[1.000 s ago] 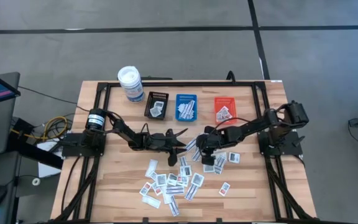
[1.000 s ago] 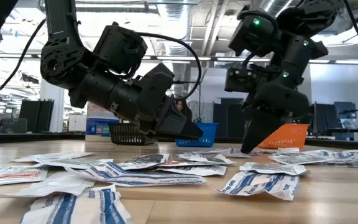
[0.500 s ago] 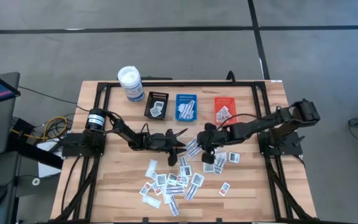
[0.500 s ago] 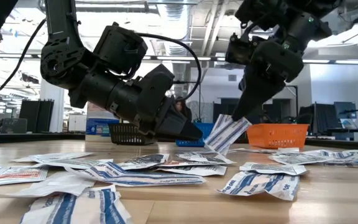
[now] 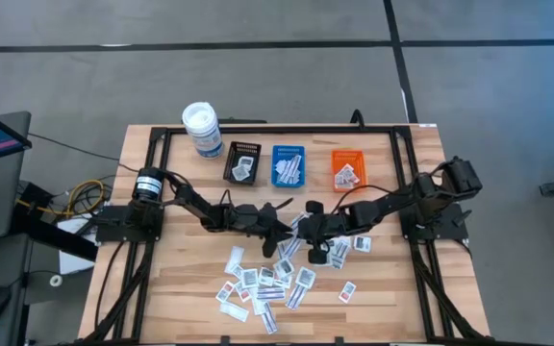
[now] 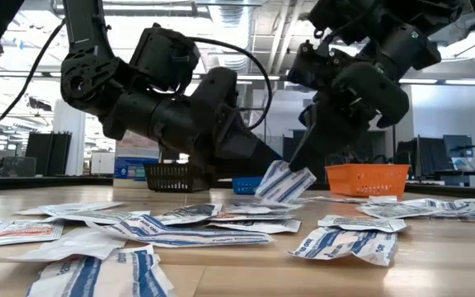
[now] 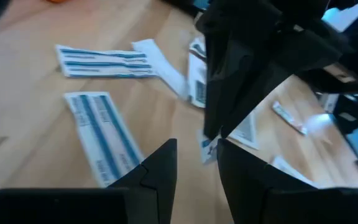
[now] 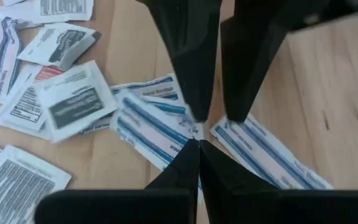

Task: Pick & Place First Aid Supplies
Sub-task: Put the blue bandage into the blue bin

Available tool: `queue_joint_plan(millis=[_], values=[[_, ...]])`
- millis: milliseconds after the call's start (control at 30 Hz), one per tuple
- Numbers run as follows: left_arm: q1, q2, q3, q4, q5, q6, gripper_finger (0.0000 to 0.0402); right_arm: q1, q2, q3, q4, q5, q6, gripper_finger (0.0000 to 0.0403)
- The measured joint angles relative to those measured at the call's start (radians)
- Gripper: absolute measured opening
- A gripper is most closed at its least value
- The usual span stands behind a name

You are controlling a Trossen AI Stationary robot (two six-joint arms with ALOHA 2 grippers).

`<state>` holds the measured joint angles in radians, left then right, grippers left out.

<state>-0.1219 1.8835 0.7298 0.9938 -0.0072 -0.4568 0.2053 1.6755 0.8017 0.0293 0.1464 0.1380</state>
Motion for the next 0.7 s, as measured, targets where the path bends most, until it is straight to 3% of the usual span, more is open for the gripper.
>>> queue_joint_plan(millis=[300,567,700], values=[[0.006,0.000,0.002,0.000,0.008,-0.044,0.0115,-0.003,-0.007,0.000,-0.005,0.023,-0.015,0.0001],[0.005,0.000,0.002,-0.006,0.010,-0.043,0.0115,-0.003,-0.007,0.001,-0.126,0.020,0.043,0.0001],[0.005,0.000,0.002,-0.008,0.009,-0.043,0.0115,-0.004,-0.007,0.001,-0.079,0.020,0.044,0.0001]])
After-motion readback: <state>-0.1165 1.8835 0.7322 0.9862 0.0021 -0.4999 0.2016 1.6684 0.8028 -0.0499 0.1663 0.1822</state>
